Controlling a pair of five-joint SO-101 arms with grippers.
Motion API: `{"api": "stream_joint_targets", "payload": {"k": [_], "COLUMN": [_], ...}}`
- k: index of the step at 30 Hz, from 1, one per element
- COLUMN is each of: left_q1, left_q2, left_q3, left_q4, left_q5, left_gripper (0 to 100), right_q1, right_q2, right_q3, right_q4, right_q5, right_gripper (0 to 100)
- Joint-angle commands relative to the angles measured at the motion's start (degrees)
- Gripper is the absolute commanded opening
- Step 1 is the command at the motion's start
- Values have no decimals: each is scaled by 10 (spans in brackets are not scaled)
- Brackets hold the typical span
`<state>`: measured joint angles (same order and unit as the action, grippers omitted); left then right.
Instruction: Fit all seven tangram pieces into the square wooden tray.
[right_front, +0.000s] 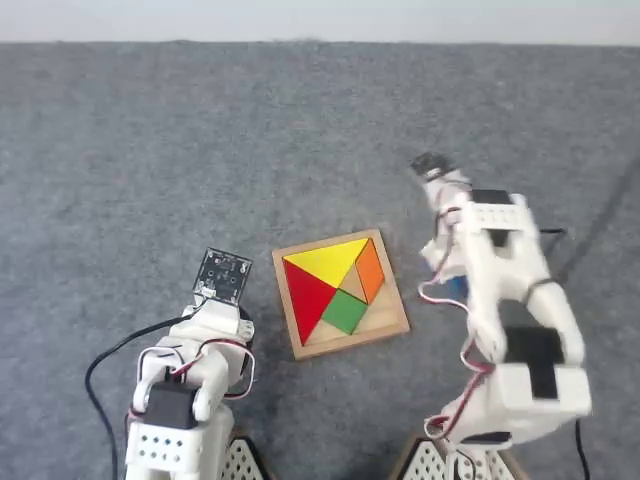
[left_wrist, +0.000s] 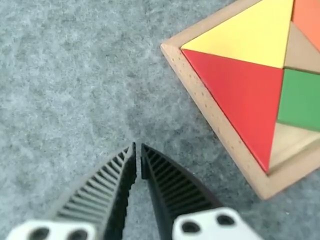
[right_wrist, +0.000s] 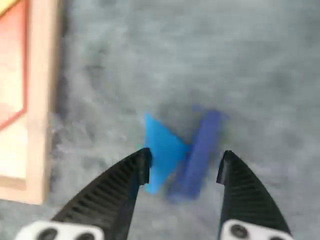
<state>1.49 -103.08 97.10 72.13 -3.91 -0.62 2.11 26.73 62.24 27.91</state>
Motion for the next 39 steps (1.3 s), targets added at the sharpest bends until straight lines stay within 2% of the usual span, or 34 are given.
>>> {"api": "stream_joint_targets", "payload": {"k": [1, 6, 9, 18, 25, 35, 39], "left_q1": [-2, -2, -2, -2, -2, -2, -2], "left_q2": [-11, -11, -11, -11, -11, -11, -11], "left_q3": [-6, -6, -6, -6, -6, -6, -6], "left_q4": [2, 2, 2, 2, 2, 2, 2], "left_q5": [-2, -2, -2, -2, -2, -2, -2], "left_gripper": [19, 19, 19, 19, 19, 19, 19], "right_q1": [22, -19, -54, -37, -29, 11, 8], "right_q2": [-120, -212, -216, -105, -18, -3, -3], "right_q3": [-28, 23, 66, 77, 33, 5, 8], "right_q4": [49, 65, 44, -17, -22, -24, -46], "right_q5": [1, -11, -11, -11, -11, -14, -33], "right_gripper": [238, 237, 237, 238, 238, 236, 194]}}
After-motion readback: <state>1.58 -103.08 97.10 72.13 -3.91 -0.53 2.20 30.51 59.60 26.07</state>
